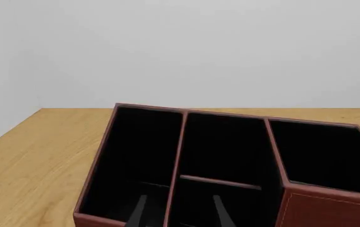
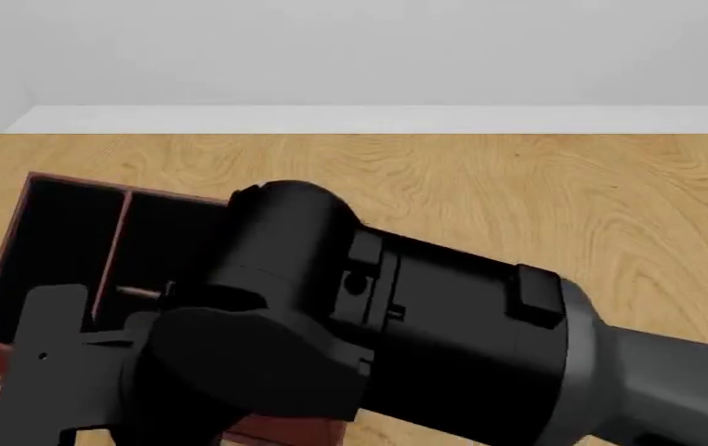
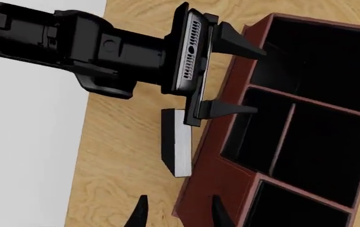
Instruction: Pick up the book and place it in the front compartment of the caddy.
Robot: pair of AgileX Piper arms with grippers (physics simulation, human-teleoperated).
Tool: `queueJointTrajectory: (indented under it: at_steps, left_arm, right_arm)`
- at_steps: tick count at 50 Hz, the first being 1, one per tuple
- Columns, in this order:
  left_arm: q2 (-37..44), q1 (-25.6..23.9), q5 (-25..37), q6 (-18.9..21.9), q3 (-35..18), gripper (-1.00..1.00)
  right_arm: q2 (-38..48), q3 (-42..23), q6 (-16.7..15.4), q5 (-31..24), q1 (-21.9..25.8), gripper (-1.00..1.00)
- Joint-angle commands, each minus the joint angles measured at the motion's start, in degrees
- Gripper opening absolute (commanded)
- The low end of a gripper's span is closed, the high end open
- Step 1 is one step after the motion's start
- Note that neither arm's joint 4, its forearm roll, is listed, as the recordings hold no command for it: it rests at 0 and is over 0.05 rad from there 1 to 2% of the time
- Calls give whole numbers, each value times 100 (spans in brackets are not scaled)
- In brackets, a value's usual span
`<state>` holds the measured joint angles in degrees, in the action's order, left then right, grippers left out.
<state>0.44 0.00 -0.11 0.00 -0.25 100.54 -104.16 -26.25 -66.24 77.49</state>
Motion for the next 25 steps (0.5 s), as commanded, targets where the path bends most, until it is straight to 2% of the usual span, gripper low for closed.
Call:
queueJointTrajectory:
  at_steps: [1,5,25]
  left_arm:
    - [1,1,0,1,0,100]
    - [0,1,0,1,0,100]
    - [0,0,0,0,0,100]
  right_arm:
    - [352,-150,-419,107,-264,100]
    - [382,-45,-441,220,-253,100]
    - [344,665,-123,861,-20,100]
